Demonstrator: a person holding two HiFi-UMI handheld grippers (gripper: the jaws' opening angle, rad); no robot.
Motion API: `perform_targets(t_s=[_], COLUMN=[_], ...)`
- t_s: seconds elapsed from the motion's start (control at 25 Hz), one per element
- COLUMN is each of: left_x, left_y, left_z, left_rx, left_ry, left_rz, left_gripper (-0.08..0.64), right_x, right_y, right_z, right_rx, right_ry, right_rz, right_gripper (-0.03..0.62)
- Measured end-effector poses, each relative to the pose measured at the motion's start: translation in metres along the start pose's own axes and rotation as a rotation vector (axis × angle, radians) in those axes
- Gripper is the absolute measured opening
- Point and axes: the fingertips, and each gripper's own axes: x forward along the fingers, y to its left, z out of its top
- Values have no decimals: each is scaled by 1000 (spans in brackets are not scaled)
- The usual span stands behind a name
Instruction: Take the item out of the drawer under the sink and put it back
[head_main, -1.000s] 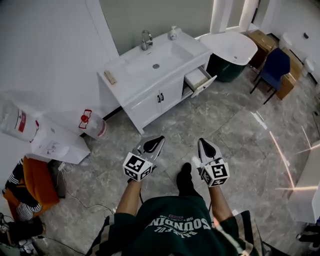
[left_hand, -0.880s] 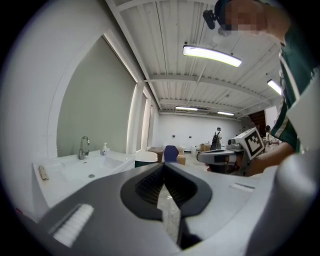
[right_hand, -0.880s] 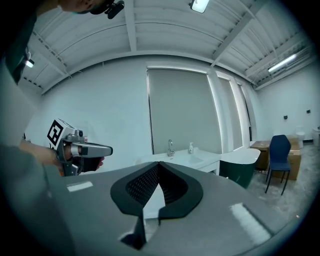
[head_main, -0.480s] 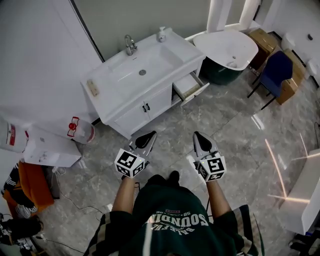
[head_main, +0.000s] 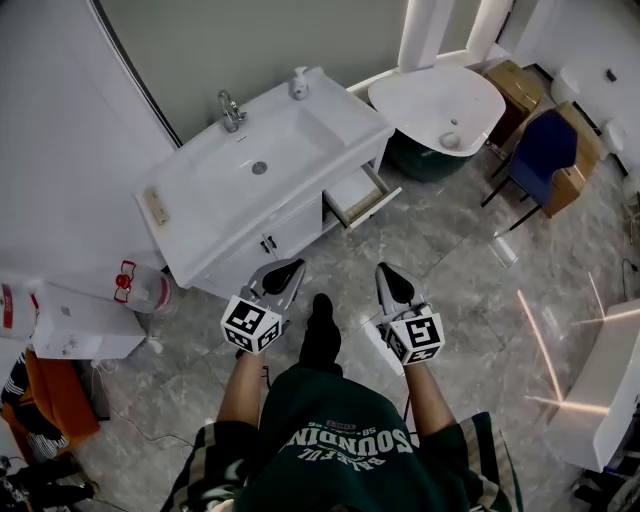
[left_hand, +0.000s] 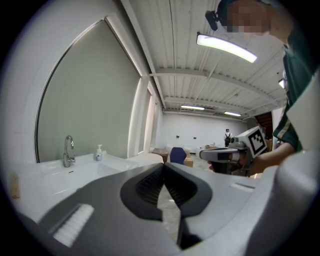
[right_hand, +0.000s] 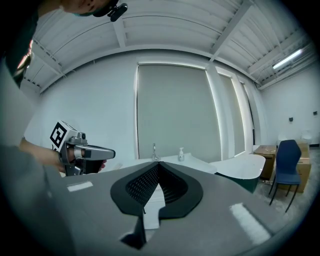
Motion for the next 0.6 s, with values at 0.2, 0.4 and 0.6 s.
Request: perform_targets(t_s=[0.2, 0.4, 0.6], left_x=[76, 144, 200], left_y=[52, 106, 145], left_z=[17, 32, 43], left_rx=[15, 17, 8], left_ry=[-15, -2, 12], left_rz=[-25, -51, -84], left_gripper=[51, 49, 51], right_x=[69, 145, 203], right_y=[-52, -95, -133], right_z=[10, 27, 37], right_rx=[-23, -34, -19], right_ry=[15, 27, 36], right_rz=[-12, -14, -32], right_gripper=[2, 2, 2])
